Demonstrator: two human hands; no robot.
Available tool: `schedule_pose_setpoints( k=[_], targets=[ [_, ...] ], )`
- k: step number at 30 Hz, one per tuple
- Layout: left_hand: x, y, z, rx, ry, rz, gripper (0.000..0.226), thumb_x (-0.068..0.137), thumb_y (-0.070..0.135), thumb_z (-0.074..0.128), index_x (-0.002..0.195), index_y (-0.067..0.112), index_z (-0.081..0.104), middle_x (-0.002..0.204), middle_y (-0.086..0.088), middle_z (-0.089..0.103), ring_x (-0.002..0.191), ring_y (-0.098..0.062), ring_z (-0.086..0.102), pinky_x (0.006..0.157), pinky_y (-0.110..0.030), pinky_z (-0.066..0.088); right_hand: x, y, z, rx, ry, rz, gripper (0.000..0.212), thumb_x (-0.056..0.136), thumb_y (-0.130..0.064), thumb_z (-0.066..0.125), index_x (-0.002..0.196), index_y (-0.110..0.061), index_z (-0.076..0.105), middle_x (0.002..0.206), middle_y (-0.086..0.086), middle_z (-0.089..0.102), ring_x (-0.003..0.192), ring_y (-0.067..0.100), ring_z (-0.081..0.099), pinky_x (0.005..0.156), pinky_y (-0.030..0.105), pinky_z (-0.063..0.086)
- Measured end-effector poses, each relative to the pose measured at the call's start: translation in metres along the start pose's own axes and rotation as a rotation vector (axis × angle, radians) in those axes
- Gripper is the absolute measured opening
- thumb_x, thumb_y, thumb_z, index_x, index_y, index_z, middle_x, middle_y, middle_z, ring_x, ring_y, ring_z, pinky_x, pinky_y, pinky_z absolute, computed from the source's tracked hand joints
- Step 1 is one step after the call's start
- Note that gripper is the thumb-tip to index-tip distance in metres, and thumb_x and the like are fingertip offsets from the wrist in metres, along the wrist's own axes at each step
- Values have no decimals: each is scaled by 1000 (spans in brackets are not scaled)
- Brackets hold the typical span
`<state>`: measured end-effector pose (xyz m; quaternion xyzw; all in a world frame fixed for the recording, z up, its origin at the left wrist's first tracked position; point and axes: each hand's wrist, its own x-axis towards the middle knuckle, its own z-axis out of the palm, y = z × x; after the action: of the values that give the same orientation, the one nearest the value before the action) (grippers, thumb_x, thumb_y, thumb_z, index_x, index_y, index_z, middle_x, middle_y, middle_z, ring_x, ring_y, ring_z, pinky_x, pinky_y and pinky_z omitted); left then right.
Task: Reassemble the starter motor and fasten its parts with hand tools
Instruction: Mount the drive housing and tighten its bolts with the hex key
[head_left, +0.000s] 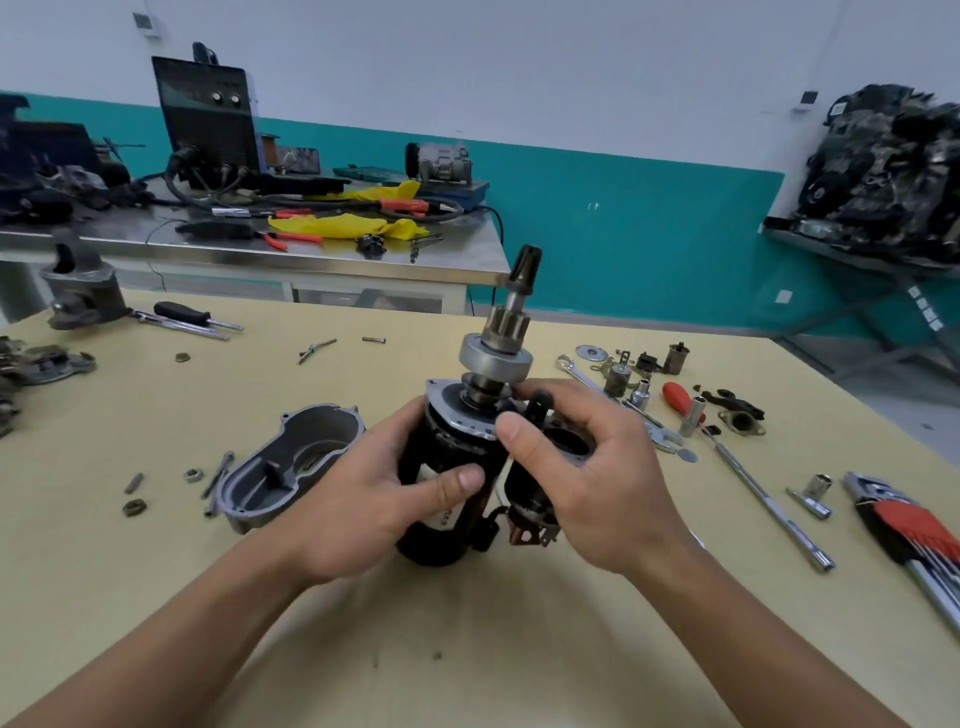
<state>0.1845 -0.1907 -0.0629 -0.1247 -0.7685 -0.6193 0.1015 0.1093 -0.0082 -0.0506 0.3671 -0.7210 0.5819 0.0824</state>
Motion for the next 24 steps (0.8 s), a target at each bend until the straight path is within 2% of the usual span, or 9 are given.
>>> schedule_pose_setpoints(
  k=[3, 5, 13, 19, 22, 24],
  targets=[
    [0, -4, 5, -22, 56, 35, 54, 88, 17, 68, 139, 16, 50, 134, 2, 64, 127, -15, 57, 107, -33, 46, -2, -2, 4, -27, 23, -4, 27, 84, -44, 67, 105, -29, 73, 105, -12, 71, 105, 10, 67, 89, 33, 55],
    [0, -6, 9, -26, 88, 53, 50, 88, 17, 68, 136, 14, 53, 131, -1, 66, 125, -17, 59, 106, -34, 47, -4, -2, 7, -63, 45, 3, 26, 81, -50, 66, 101, -33, 73, 102, -14, 70, 103, 8, 66, 87, 32, 55],
    [1, -7, 1, 17, 52, 18, 52, 83, 19, 75, 132, 17, 57, 128, -2, 67, 122, -20, 61, 105, -36, 48, -3, 3, -1, -36, -52, -39, 34, 81, -46, 68, 105, -24, 74, 108, -13, 68, 107, 10, 65, 88, 26, 54],
    [1, -9, 2, 50, 77, 26, 58, 78, 29, 78, 130, 19, 57, 126, 0, 68, 121, -20, 61, 103, -38, 49, -2, 7, -8, 7, -118, -40, 35, 80, -45, 70, 106, -21, 74, 111, -10, 66, 110, 13, 64, 89, 27, 53],
    [0, -6, 4, -10, 18, 28, 65, 75, 27, 81, 133, 14, 54, 127, -2, 67, 121, -20, 61, 98, -31, 49, -2, 7, -10, 25, -175, -81, 34, 80, -40, 73, 108, -21, 75, 115, -8, 65, 113, 14, 64, 93, 27, 52],
    [0, -5, 4, -107, -18, 57, 77, 73, 36, 85, 135, 7, 51, 130, -8, 65, 122, -24, 61, 97, -27, 49, -2, 7, -9, 2, -203, -106, 31, 81, -39, 74, 108, -23, 75, 116, -9, 64, 115, 14, 63, 94, 27, 51]
  ],
)
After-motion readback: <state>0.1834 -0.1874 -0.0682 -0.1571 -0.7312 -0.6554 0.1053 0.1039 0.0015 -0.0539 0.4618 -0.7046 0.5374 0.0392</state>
